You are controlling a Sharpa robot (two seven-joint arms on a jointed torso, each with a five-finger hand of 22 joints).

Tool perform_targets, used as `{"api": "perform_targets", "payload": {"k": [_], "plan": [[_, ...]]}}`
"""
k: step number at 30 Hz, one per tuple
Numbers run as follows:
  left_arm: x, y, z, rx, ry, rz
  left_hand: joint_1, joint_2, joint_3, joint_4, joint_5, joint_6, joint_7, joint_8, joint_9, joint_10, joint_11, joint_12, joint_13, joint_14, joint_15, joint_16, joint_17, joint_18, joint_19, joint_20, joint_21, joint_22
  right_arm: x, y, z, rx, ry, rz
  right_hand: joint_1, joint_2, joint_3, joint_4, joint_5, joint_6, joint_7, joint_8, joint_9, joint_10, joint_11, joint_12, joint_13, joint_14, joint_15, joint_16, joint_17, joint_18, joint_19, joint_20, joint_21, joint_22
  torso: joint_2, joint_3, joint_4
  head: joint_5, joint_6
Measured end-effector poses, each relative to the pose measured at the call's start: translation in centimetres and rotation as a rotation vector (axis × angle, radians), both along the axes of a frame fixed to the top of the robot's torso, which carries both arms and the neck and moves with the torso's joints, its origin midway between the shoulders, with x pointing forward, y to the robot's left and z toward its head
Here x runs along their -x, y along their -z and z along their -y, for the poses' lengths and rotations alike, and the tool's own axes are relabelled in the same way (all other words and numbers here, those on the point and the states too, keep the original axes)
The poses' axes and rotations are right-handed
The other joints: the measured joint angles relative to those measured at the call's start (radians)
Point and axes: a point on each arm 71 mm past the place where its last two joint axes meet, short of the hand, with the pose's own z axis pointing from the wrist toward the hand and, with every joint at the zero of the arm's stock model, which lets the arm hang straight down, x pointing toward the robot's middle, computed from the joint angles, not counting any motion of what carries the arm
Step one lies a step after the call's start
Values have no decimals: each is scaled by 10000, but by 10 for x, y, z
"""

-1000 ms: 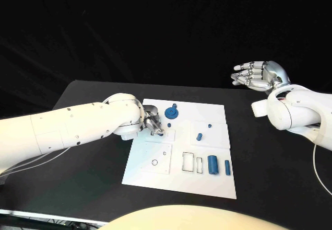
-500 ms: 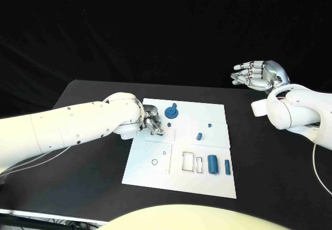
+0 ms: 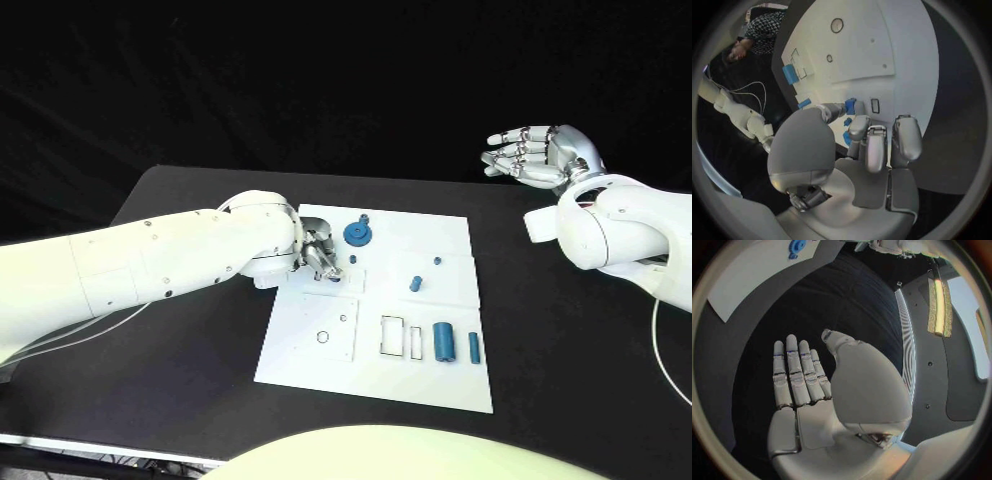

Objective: Assemble the parts on the task board

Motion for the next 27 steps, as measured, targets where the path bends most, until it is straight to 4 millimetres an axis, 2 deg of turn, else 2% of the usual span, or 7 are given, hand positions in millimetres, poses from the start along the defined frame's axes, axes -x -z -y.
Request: {"api": "perform_targets", "payload": {"k": [5,14,25,26,27], "plan": [[-1,0,2,-78,15,-65,-1,-1,0,0,0,2,2,6,4,2,-2,0,42,0,0,0,0,1,0,0,0,1,0,0,0,-2,-10,-3,0,0,0,0,0,0,0,0,0,0,0,0,1,0,0,0,1,0,0,0,0,0,-1,6,0,7,-17],[-4,2,4,-212,-32,-222,-134,-133,0,0,615,93,-21,7,5,128,-53,-5,99,0,0,35,0,1,0,0,43,59,1,0,-2,-16,-52,-12,0,0,0,0,0,0,0,0,-10,0,0,0,1,0,0,0,-15,0,0,0,0,-18,-3,12,-9,12,-37],[-5,2,6,-291,-104,-320,-186,-158,0,0,675,139,-35,7,23,131,-49,-5,112,0,0,35,0,1,-1,0,43,68,1,0,-2,-26,-78,-24,-1,-2,0,0,0,0,0,0,-10,0,0,0,2,0,0,0,-15,0,0,0,0,-24,0,12,-11,-23,-42],[-5,2,6,-293,-107,-325,-239,-108,0,0,675,139,-35,7,29,131,-49,-5,112,0,0,35,0,1,-1,0,43,71,1,0,-2,-27,-81,-25,-3,-3,0,0,0,0,0,0,-10,0,0,0,2,0,0,0,-15,0,0,0,0,-29,0,12,-10,-30,-42],[-5,2,6,-297,-112,-329,-288,-160,-3,-3,676,140,-34,8,37,131,-49,-5,113,0,0,35,0,1,0,0,43,81,1,0,-2,-28,-84,-26,-42,-42,0,0,0,0,0,0,-10,0,0,0,2,0,0,0,-15,0,-1,0,0,-30,1,11,-8,-37,-42]]}}
